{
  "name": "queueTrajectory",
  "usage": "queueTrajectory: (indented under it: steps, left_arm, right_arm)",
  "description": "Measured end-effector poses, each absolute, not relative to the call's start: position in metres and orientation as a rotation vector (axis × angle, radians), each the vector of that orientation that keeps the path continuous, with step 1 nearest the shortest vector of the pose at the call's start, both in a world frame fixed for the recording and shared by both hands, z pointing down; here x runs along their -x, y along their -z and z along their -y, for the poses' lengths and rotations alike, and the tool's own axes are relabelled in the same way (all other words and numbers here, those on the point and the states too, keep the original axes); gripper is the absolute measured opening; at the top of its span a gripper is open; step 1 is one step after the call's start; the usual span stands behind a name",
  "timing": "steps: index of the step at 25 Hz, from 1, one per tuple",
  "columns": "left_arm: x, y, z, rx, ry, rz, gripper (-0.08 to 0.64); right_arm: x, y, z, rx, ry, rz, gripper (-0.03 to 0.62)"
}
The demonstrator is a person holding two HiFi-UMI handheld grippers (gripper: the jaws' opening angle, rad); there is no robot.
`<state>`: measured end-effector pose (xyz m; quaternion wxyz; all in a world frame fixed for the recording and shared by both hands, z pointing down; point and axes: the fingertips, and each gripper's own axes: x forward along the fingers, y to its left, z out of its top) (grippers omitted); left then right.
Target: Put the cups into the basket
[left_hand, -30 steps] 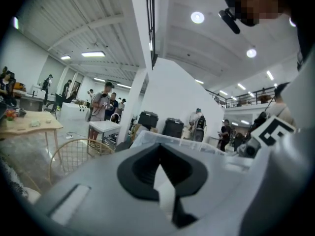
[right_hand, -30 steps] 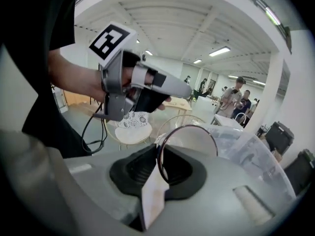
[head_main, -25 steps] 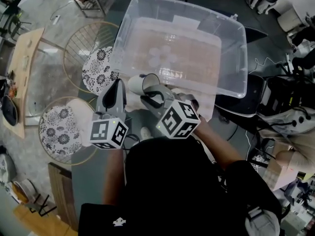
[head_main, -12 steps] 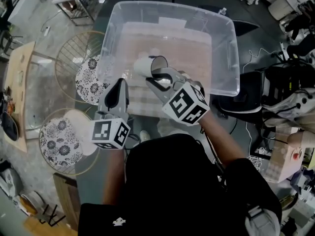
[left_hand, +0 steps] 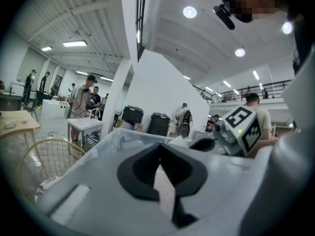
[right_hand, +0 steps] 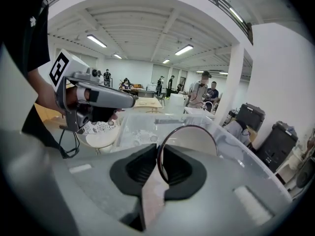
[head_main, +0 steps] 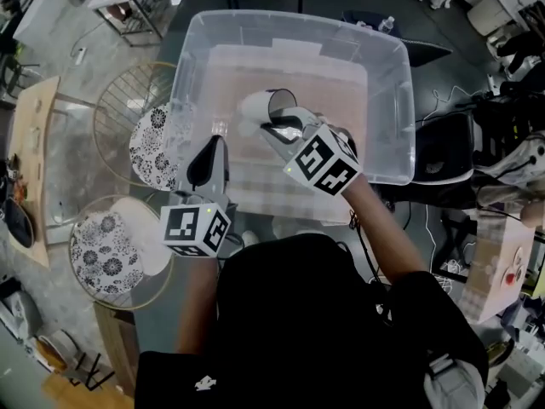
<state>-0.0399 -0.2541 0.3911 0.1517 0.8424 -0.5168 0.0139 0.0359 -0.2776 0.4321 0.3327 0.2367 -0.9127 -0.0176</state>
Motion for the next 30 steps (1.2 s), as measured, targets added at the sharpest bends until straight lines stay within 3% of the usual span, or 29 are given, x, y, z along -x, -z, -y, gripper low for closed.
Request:
queueTrajectory:
  steps: [12, 30]
  left_arm:
    - [0.048, -0.411, 0.277, -2.342, -0.101, 1.543, 0.005]
    - [0.057, -0.425, 0.286, -2.259, -0.158, 1.635, 0.005]
  right_arm:
    - [-0.049, -0.544, 0.327, -0.439, -0.116, 2.199, 0.044]
    - [-0.068, -0.705, 0.334, -0.138, -0.008, 1.873, 0.051]
